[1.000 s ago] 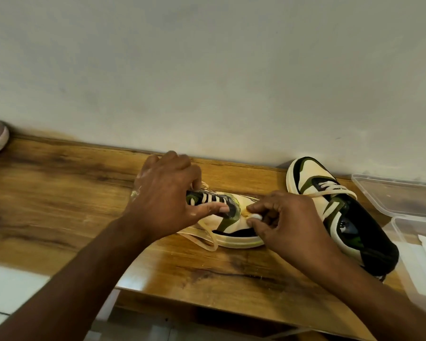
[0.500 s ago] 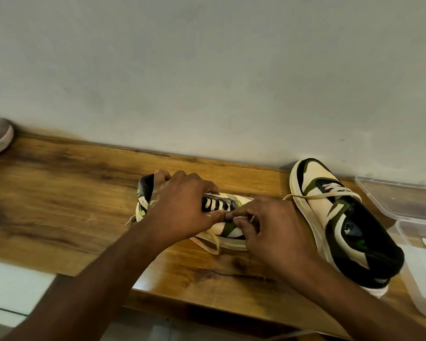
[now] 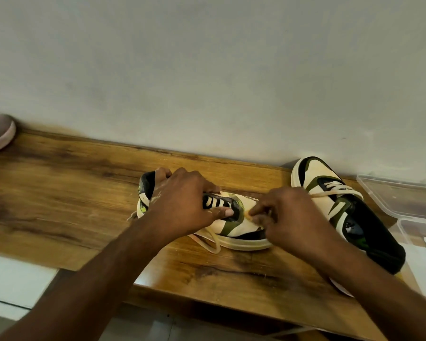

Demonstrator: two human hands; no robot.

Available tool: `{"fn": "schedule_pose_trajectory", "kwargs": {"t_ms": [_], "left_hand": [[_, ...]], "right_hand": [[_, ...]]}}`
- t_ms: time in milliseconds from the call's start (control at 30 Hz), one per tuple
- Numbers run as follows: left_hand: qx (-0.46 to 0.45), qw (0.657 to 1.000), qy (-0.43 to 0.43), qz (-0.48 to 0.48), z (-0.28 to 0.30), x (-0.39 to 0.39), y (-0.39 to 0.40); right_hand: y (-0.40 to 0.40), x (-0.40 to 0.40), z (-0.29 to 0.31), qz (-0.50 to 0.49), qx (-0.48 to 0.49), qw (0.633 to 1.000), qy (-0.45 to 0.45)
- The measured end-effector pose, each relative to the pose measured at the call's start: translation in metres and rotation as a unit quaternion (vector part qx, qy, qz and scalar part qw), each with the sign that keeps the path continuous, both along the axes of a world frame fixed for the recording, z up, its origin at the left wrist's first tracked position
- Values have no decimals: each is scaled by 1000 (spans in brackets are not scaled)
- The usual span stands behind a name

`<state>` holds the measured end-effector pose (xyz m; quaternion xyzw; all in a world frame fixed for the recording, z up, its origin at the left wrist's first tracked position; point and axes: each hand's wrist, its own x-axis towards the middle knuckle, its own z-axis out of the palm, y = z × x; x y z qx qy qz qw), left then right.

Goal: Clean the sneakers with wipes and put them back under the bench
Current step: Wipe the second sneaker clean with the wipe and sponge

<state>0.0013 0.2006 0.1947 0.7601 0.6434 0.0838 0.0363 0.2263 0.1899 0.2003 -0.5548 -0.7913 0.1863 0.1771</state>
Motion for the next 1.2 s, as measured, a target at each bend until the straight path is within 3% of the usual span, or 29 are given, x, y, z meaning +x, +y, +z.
{"fn": "schedule_pose_trajectory", "kwargs": {"t_ms": [100, 200, 433, 533, 633, 833, 900, 1000, 1100, 1200], "left_hand": [[-2, 1000, 4, -1, -1, 0, 2], [-3, 1000, 9, 4, 0, 3, 2], [1, 1000, 7, 3, -1, 4, 2], [0, 1000, 8, -1, -2, 3, 3], [-3, 1000, 15, -1, -1, 4, 2], [-7, 1000, 12, -1, -1, 6, 1], [-6, 1000, 8, -1, 0, 5, 2], [-5, 1000, 7, -4, 0, 6, 1], [-6, 1000, 8, -2, 0, 7, -1], [-10, 1000, 10, -5, 0, 6, -1]], "right_hand": [[10, 13, 0, -57, 54, 997, 0], [5, -7, -13, -45, 88, 995, -1], [9, 1, 7, 57, -20, 998, -28], [21, 11, 1, 14, 52, 996, -77], [21, -6, -17, -7, 100, 993, -58], [15, -8, -2, 89, -1, 996, -15], [19, 6, 9, 103, -40, 993, -38], [26, 9, 3, 52, 52, 992, -103], [22, -9, -12, 16, 82, 995, -46], [10, -19, -13, 66, 39, 997, -12]]}}
